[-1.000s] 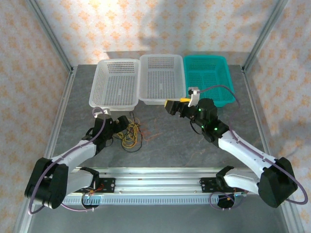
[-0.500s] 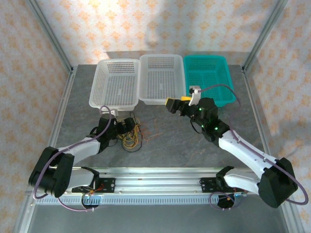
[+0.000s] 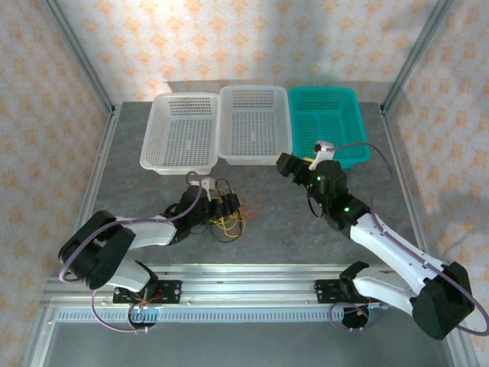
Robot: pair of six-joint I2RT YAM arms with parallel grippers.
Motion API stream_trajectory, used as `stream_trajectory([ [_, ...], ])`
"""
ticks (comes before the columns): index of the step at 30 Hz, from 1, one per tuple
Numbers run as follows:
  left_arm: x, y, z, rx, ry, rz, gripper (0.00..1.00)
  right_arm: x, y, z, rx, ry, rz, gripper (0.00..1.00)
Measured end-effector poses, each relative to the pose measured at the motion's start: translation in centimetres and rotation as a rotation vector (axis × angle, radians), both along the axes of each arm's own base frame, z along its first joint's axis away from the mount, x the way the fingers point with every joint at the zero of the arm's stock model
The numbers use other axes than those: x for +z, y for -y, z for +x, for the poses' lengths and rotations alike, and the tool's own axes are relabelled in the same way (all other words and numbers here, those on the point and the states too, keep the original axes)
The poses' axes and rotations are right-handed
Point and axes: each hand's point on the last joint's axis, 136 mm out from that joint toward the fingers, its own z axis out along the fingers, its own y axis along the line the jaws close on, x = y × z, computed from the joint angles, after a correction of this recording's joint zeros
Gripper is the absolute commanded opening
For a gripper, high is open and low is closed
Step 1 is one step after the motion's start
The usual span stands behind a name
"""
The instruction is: Untangle the cables
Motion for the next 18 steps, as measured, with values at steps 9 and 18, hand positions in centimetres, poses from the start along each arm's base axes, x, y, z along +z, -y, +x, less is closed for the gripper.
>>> stream_trajectory([
  [9,0.7,10.8,0.7,-0.172,0.015,-0.109,0.95,-3.4,6.4,-2.4,-0.281,-0.087,-0.035,0.9],
  [18,1.8,14.0,-0.4,-0.224,0.028,-0.117,0.99,-4.7,9.5,-4.2,-0.398,-0.118,-0.06,0.9],
])
